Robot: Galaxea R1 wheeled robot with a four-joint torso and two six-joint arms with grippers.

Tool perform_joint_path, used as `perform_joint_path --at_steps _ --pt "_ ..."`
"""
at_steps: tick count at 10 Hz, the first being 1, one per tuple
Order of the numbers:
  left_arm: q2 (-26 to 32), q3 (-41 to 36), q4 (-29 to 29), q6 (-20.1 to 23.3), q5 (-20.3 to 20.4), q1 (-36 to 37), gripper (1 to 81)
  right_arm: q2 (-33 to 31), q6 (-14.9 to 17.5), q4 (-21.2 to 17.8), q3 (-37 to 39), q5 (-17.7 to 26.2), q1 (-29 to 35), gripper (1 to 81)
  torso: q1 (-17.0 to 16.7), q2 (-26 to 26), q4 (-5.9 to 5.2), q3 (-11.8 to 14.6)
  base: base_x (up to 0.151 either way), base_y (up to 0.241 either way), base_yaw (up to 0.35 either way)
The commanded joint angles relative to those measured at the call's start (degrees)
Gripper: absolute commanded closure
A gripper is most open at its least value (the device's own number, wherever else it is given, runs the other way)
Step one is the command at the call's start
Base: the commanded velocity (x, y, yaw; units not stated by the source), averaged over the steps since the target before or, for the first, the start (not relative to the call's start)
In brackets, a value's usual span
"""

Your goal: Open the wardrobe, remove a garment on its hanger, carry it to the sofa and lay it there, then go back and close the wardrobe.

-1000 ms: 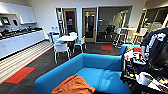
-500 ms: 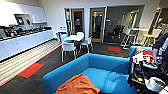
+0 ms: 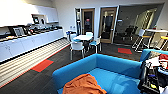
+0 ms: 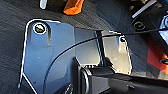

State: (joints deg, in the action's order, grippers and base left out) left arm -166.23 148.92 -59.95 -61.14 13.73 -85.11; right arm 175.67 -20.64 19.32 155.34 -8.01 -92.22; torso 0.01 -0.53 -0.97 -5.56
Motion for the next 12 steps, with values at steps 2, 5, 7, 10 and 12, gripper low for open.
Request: perform_joint_path --at_steps 2,5,7,10,12 --pt "0.37 -0.21 -1.04 0.49 -1.95 2.36 1.0 0.24 0.07 0.28 0.12 2.65 1.64 1.0 0.00 0.00 0.00 0.00 0.000 0.000 0.293" --pt "0.28 -0.21 -1.48 0.58 -1.95 2.36 1.0 0.15 0.07 0.28 0.12 2.65 1.55 1.0 0.00 0.00 0.00 0.00 0.000 0.000 0.301" --pt "-0.07 -0.21 -1.83 0.58 -2.92 2.36 1.0 0.06 0.07 0.28 0.12 2.65 1.55 1.0 0.00 0.00 0.00 0.00 0.000 0.000 0.304" --pt "-0.42 -0.21 -2.89 0.58 -4.32 2.36 1.0 0.15 0.16 0.28 0.12 2.65 1.73 1.0 0.00 0.00 0.00 0.00 0.000 0.000 0.305" --pt "-0.51 -0.21 -2.98 0.58 -4.41 2.37 1.0 0.15 0.16 0.28 0.12 2.65 1.73 1.0 0.00 0.00 -0.02 0.00 0.000 0.000 0.305"
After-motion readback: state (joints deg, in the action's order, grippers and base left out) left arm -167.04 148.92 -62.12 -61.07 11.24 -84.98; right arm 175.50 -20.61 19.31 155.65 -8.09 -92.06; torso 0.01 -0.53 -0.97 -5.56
